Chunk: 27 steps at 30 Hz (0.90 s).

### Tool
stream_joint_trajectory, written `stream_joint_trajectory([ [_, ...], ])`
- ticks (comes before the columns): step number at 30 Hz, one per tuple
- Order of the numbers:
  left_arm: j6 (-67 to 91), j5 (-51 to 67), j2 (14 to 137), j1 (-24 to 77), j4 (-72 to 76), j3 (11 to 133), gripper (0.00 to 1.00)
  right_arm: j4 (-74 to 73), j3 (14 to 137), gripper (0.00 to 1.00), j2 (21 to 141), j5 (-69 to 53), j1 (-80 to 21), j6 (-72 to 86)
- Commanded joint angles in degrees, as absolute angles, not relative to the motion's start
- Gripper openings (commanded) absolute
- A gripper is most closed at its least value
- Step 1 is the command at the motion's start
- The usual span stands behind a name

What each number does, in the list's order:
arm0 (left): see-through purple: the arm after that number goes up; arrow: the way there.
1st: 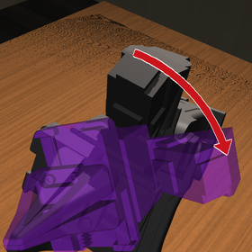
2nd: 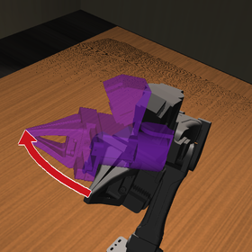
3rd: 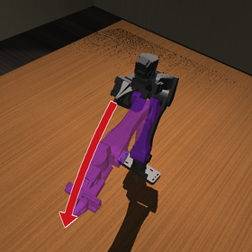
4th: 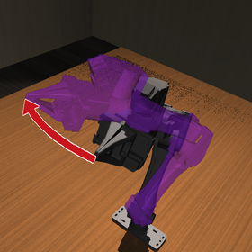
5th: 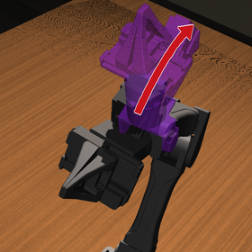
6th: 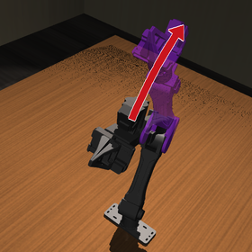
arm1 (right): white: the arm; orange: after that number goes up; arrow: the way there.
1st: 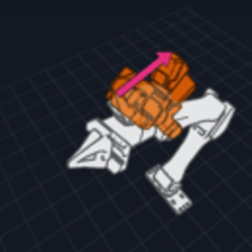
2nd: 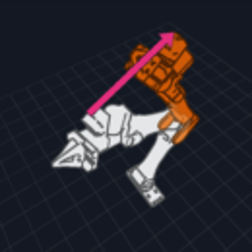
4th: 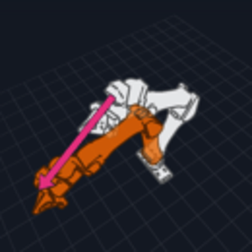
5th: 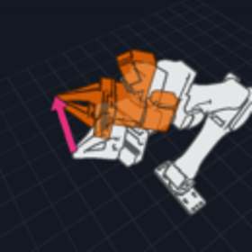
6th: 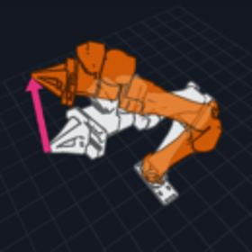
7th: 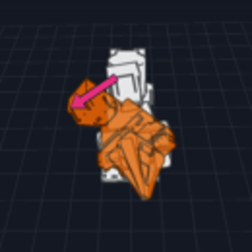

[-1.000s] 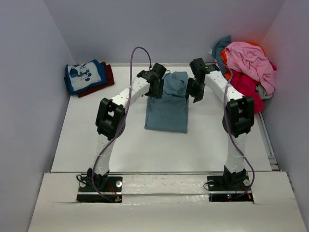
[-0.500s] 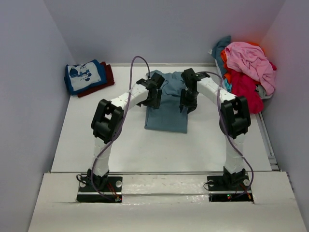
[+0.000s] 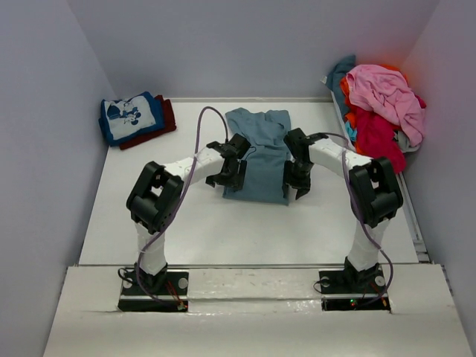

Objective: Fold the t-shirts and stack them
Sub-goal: Grab one side of the 2/3 rectangular tshirt with both arms

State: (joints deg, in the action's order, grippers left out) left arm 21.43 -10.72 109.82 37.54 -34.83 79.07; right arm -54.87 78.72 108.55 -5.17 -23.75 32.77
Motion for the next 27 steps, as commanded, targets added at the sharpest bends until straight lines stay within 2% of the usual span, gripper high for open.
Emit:
stream_joint_trajectory([
  [1, 22.0, -10.6, 108.9, 38.1, -33.9, 79.9, 0.84, -51.2, 76.8, 0.51, 107.4, -7.0, -25.0, 33.7],
  [27, 24.0, -4.7, 110.3, 39.7, -31.7, 74.4, 0.82, -47.6, 74.6, 0.50, 110.0, -10.0, -26.5, 34.6],
])
